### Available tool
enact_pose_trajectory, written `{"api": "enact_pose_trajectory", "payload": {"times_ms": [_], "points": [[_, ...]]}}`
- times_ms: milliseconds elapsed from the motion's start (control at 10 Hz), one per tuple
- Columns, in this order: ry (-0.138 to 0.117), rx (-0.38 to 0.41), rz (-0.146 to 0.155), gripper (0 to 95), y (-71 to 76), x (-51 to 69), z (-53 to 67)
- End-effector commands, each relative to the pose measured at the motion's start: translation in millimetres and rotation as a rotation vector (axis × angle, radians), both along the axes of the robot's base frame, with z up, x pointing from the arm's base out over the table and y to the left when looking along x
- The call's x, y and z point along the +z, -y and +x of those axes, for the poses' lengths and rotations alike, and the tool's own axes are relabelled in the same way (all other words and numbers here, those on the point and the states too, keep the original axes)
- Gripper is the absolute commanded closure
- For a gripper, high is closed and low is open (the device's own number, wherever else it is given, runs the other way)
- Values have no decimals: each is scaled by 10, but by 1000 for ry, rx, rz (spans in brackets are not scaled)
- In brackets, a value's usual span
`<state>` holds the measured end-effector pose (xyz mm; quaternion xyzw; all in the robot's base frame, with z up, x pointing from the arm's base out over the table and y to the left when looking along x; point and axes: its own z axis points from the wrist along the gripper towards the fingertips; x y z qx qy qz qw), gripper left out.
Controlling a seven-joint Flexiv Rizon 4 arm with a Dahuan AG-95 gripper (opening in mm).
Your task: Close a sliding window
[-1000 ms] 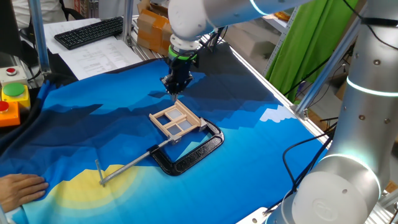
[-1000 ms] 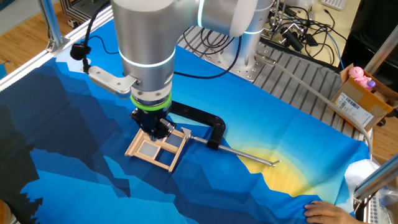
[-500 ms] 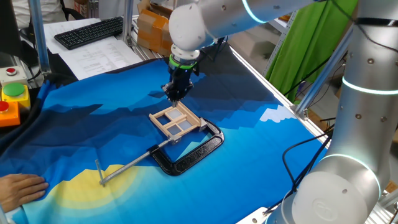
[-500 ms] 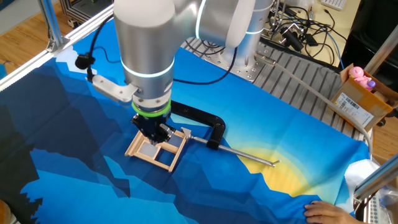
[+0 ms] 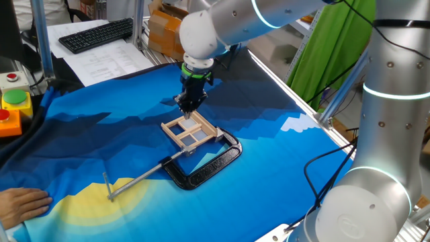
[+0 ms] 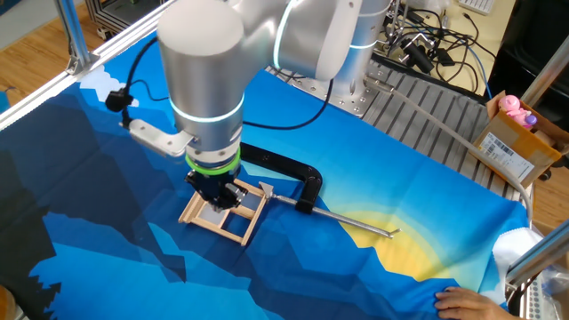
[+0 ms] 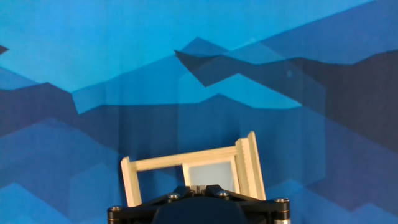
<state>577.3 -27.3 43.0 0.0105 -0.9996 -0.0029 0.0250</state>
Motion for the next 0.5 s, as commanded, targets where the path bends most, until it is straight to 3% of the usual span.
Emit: {"api": "enact_pose_trajectory", "payload": {"times_ms": [100,300,500], "points": [[-33,-25,5,950,0,8,-14],[-52,-9,5,950,0,8,-14],[-22,38,-21,950,0,8,-14]]}}
